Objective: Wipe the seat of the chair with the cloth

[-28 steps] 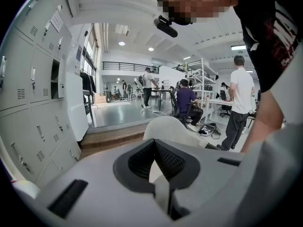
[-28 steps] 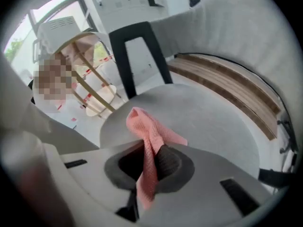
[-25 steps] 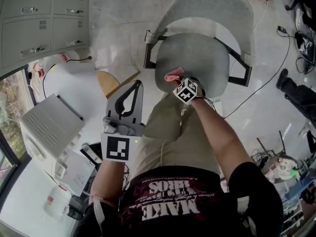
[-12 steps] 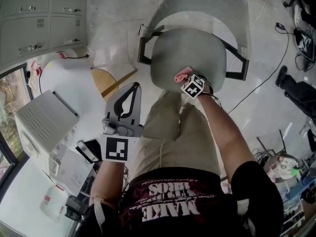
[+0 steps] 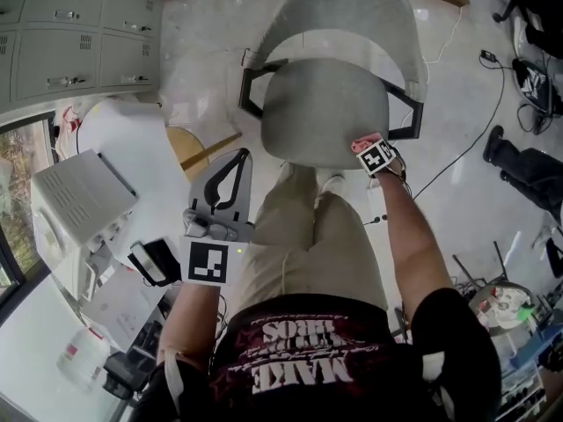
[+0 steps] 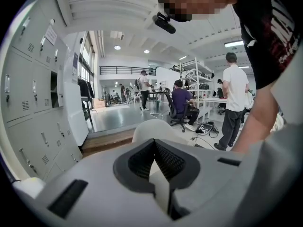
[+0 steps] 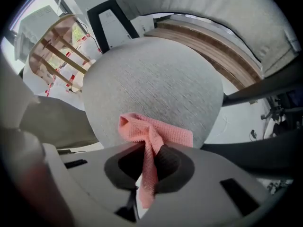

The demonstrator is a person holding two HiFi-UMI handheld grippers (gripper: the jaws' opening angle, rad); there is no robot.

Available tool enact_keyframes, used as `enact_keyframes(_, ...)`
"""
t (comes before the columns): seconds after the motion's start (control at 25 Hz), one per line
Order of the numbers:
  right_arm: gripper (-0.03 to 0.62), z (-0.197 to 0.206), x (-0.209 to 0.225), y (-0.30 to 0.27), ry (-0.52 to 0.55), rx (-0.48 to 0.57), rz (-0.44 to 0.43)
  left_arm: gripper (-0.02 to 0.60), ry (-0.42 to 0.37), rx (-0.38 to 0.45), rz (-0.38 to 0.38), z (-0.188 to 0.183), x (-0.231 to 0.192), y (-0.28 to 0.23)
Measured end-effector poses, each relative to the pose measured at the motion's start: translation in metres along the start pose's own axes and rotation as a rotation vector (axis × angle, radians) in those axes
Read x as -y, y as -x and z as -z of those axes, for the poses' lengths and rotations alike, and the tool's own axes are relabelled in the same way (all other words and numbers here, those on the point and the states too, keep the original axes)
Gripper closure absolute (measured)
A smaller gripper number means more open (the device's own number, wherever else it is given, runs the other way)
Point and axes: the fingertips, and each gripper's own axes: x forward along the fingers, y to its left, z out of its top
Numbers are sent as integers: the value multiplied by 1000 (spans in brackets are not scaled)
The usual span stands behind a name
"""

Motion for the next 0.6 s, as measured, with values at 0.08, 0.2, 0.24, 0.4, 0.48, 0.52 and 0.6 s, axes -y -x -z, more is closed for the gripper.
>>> enact_keyframes(0.08, 563, 4, 6, 10, 12, 4, 42, 578, -7, 23, -26, -12, 0, 9)
enact_keyframes(0.2, 563, -2, -5, 51, 34, 127, 42, 578, -17, 69, -64, -34, 1, 23)
enact_keyframes(0.24, 563, -6, -11, 72, 30, 189, 34, 578, -19, 81, -74, -41, 2, 28)
enact_keyframes(0.4, 565, -23, -24, 173, 3, 453, 33, 578, -19, 149, -99, -78, 3, 47)
enact_keyframes(0.48, 565, -26, -26, 227, -15, 557, 50, 578, -23, 188, -99, -100, 6, 57)
enact_keyframes(0.52, 565, -26, -26, 253, -21, 606, 64, 578, -23, 197, -104, -108, 7, 63)
enact_keyframes(0.6, 565, -26, -26, 305, -34, 698, 96, 578, -9, 203, -136, -121, 5, 75)
